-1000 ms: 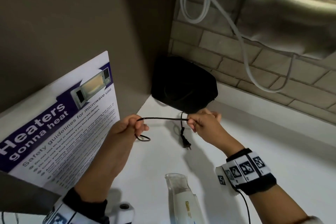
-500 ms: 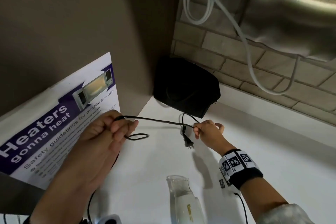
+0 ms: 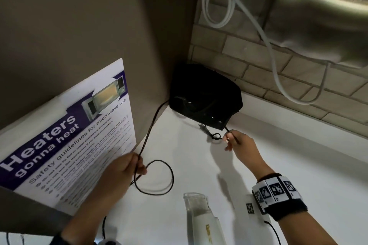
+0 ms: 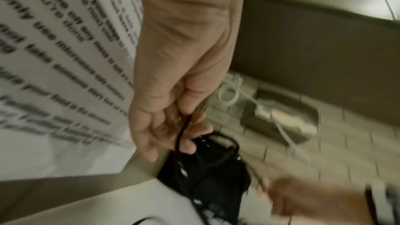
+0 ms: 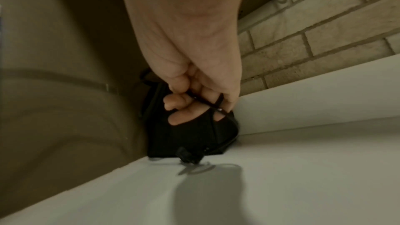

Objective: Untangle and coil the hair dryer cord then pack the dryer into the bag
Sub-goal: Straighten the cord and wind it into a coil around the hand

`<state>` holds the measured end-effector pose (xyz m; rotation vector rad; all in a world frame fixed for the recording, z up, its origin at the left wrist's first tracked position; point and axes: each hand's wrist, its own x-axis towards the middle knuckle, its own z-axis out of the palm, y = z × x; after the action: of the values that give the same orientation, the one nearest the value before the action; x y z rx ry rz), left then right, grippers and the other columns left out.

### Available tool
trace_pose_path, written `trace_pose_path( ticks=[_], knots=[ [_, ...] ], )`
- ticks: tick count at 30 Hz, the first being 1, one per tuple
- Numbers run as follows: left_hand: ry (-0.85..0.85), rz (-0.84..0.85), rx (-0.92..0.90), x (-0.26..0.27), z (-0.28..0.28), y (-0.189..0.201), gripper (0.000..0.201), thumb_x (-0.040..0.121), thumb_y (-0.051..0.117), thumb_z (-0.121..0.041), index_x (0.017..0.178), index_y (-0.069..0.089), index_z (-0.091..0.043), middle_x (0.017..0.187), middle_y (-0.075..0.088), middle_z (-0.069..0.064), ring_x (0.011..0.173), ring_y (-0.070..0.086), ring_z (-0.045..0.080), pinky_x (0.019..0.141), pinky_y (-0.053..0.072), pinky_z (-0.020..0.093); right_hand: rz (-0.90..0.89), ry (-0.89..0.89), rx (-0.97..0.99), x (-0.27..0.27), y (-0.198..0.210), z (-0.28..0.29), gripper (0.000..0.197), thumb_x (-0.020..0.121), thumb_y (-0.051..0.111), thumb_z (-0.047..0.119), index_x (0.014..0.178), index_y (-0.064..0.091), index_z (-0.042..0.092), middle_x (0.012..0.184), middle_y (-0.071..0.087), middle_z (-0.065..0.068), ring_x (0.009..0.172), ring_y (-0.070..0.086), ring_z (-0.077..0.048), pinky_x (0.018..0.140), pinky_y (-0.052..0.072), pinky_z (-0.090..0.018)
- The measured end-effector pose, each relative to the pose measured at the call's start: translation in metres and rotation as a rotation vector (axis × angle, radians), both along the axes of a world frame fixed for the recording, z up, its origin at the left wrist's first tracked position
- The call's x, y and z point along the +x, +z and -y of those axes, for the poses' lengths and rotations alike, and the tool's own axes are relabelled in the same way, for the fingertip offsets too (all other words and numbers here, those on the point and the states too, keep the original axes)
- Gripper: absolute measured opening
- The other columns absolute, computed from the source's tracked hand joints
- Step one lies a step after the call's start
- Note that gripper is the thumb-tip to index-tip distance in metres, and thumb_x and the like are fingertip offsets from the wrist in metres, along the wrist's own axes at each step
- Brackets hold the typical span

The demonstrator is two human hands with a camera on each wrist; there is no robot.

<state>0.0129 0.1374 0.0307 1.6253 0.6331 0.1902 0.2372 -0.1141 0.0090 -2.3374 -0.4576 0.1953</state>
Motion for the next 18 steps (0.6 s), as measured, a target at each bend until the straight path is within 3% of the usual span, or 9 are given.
trace_pose_path(
  ticks=[2, 4, 6, 9, 11, 13, 14, 16, 18],
  knots=[
    [-0.033, -0.113, 0.046, 0.005, -0.003, -0.024, 0.03, 0.097, 0.041, -0.018, 0.072, 0.056, -0.011, 0.056, 0.069, -0.005, 0.072, 0.067, 0.016, 0.084, 0.046, 0.041, 0.042, 0.04, -0.01, -0.006, 0.01, -0.006, 0.031, 0.1, 0.041, 0.02, 0.085, 0.067, 0.024, 0.053, 0.054, 0.006, 0.051, 0.06, -0.01, 0.056, 0.038, -0.01],
    [-0.089, -0.224, 0.136, 0.005, -0.003, -0.044, 0.023, 0.094, 0.042, -0.021, 0.078, 0.057, -0.015, 0.062, 0.069, -0.003, 0.08, 0.067, 0.026, 0.078, 0.045, 0.035, 0.084, 0.08, -0.038, -0.012, 0.018, -0.011, 0.027, 0.099, 0.045, 0.024, 0.092, 0.07, 0.023, 0.054, 0.053, 0.012, 0.051, 0.054, -0.01, 0.058, 0.04, -0.018],
    [-0.104, -0.297, 0.479, 0.004, 0.001, -0.051, 0.012, 0.093, 0.052, -0.017, 0.087, 0.058, -0.009, 0.076, 0.068, 0.003, 0.083, 0.068, 0.031, 0.074, 0.047, 0.033, 0.144, 0.127, -0.108, -0.017, 0.025, -0.016, 0.024, 0.098, 0.049, 0.028, 0.094, 0.072, 0.024, 0.062, 0.059, 0.016, 0.058, 0.053, -0.009, 0.058, 0.039, -0.017],
    [-0.205, -0.424, 0.837, 0.008, 0.012, -0.052, 0.045, 0.083, 0.068, -0.026, 0.107, 0.058, 0.011, 0.097, 0.067, 0.027, 0.088, 0.067, 0.04, 0.073, 0.055, 0.041, 0.195, 0.194, -0.194, -0.028, 0.036, -0.024, 0.021, 0.094, 0.054, 0.034, 0.091, 0.073, 0.027, 0.051, 0.053, 0.024, 0.056, 0.048, -0.004, 0.055, 0.034, -0.013],
    [-0.216, -0.302, 0.902, 0.014, 0.023, -0.045, 0.06, 0.091, 0.049, -0.045, 0.121, 0.053, 0.007, 0.117, 0.061, 0.03, 0.103, 0.061, 0.045, 0.082, 0.054, 0.048, 0.199, 0.262, -0.223, -0.039, 0.043, -0.029, 0.021, 0.093, 0.056, 0.036, 0.087, 0.073, 0.027, 0.047, 0.05, 0.022, 0.053, 0.047, -0.002, 0.055, 0.034, -0.017],
    [-0.264, -0.094, 0.877, 0.022, 0.036, -0.029, 0.068, 0.092, 0.026, -0.058, 0.129, 0.05, -0.006, 0.13, 0.055, 0.024, 0.116, 0.055, 0.042, 0.091, 0.051, 0.051, 0.214, 0.36, -0.255, -0.052, 0.052, -0.036, 0.021, 0.093, 0.056, 0.037, 0.087, 0.073, 0.026, 0.057, 0.059, 0.017, 0.057, 0.052, -0.003, 0.058, 0.036, -0.02],
    [-0.303, -0.004, 0.85, 0.028, 0.043, -0.019, 0.066, 0.091, 0.026, -0.059, 0.13, 0.05, -0.011, 0.134, 0.053, 0.018, 0.122, 0.052, 0.038, 0.097, 0.048, 0.048, 0.228, 0.405, -0.271, -0.059, 0.056, -0.04, 0.021, 0.093, 0.055, 0.036, 0.089, 0.072, 0.026, 0.067, 0.066, 0.013, 0.063, 0.057, -0.005, 0.059, 0.036, -0.02],
    [-0.374, 0.113, 0.89, 0.04, 0.056, -0.002, 0.052, 0.089, 0.036, -0.048, 0.127, 0.053, -0.016, 0.129, 0.059, 0.008, 0.119, 0.054, 0.028, 0.101, 0.044, 0.035, 0.277, 0.484, -0.296, -0.072, 0.059, -0.048, 0.02, 0.094, 0.053, 0.033, 0.09, 0.072, 0.026, 0.08, 0.072, 0.008, 0.073, 0.062, -0.011, 0.061, 0.035, -0.02],
    [-0.401, 0.164, 0.927, 0.05, 0.068, 0.012, 0.047, 0.085, 0.036, -0.037, 0.12, 0.058, -0.015, 0.11, 0.069, 0.003, 0.106, 0.063, 0.022, 0.094, 0.045, 0.025, 0.355, 0.551, -0.342, -0.083, 0.059, -0.054, 0.021, 0.093, 0.049, 0.027, 0.086, 0.069, 0.024, 0.078, 0.071, 0.005, 0.072, 0.062, -0.016, 0.065, 0.034, -0.025]
  ],
)
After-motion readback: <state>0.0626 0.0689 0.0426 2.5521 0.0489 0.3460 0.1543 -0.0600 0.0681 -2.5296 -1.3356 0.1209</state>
